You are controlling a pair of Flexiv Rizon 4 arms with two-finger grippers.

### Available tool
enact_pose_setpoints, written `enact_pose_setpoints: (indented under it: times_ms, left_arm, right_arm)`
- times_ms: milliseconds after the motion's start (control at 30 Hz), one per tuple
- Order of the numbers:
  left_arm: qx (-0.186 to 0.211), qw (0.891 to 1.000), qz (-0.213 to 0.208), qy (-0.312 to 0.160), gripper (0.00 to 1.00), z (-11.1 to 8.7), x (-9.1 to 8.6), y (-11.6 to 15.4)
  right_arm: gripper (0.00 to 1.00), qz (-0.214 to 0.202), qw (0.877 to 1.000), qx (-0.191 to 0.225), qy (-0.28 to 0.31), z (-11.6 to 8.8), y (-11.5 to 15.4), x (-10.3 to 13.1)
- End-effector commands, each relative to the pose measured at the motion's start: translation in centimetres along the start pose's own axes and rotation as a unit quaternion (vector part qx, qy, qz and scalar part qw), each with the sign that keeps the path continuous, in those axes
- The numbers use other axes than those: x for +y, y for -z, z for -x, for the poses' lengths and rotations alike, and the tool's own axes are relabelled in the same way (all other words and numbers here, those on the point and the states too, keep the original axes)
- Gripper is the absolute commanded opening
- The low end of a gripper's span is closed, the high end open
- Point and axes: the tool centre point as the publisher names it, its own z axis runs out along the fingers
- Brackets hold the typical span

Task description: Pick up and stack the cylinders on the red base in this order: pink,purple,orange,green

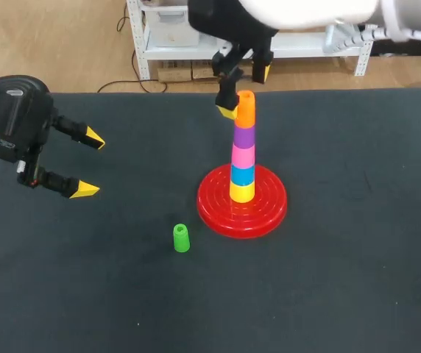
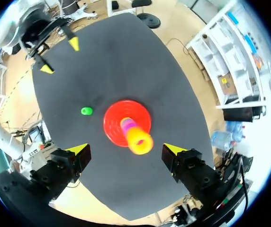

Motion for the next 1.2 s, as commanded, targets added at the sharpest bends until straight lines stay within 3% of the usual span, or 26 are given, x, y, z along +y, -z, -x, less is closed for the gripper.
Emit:
enact_pose_setpoints:
  times_ms: [33,300,833,1200]
  left_arm:
    - [-0.001,1.0,0.0,-0.001,1.0,-0.1,0.1,-0.1]
    - [-0.001,1.0,0.0,-0.001,1.0,-0.1,0.1,-0.1]
    - [-0.001,1.0,0.0,-0.001,1.0,-0.1,0.1,-0.1]
    - [-0.001,1.0,0.0,-0.001,1.0,-0.1,0.1,-0.1]
  right_arm:
    - [1.0,-0.046,0.998,-0.031,0.021,-0.6,0.7,3.2]
    - [1.0,-0.05,0.995,-0.035,0.077,-0.1,0.8,7.3]
    - [1.0,0.05,0.988,-0.02,0.147,1.2,-7.1,11.0]
    - [1.0,0.073,0.98,0.017,0.183,2.6,-11.2,12.8]
